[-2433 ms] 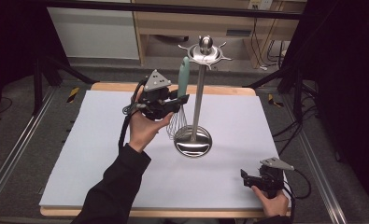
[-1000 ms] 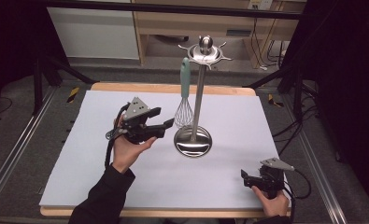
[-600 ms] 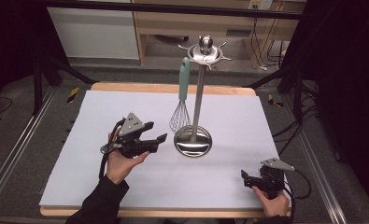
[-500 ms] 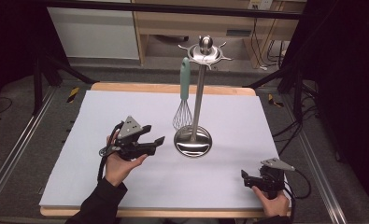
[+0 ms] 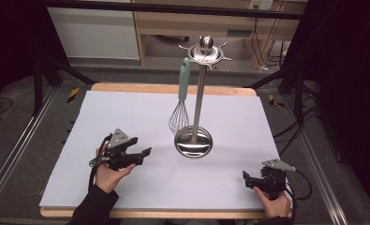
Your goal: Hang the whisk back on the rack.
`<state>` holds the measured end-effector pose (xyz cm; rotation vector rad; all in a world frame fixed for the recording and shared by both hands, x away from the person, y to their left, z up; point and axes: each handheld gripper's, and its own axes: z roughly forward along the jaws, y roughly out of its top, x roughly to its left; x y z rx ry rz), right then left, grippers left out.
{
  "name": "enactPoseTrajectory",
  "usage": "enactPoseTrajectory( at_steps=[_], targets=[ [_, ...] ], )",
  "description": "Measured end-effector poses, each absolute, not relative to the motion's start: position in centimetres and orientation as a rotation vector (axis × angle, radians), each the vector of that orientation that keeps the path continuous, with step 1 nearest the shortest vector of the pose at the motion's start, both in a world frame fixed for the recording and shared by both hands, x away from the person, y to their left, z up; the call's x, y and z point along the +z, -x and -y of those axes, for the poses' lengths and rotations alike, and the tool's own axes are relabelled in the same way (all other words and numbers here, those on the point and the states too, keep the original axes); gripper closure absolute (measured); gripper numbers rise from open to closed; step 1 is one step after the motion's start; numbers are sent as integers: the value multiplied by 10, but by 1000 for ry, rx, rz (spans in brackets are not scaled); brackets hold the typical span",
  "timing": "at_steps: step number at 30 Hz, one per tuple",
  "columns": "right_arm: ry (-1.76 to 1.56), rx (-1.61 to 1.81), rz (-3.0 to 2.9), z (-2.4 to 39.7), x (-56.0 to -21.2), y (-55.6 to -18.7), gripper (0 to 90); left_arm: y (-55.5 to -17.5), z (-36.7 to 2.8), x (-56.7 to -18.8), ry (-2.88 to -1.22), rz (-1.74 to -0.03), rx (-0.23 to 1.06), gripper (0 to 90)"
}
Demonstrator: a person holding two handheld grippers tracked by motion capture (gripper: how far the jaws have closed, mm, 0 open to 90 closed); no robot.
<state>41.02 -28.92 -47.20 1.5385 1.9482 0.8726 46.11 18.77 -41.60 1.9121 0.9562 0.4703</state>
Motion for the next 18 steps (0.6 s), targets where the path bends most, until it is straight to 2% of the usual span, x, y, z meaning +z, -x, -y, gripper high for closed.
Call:
enactPoseTrajectory(
  at_steps=[18],
  targets=[
    [-1554, 836, -1952, 293, -475, -411, 92, -455, -241, -447, -1898, -1128, 515, 300]
  ],
)
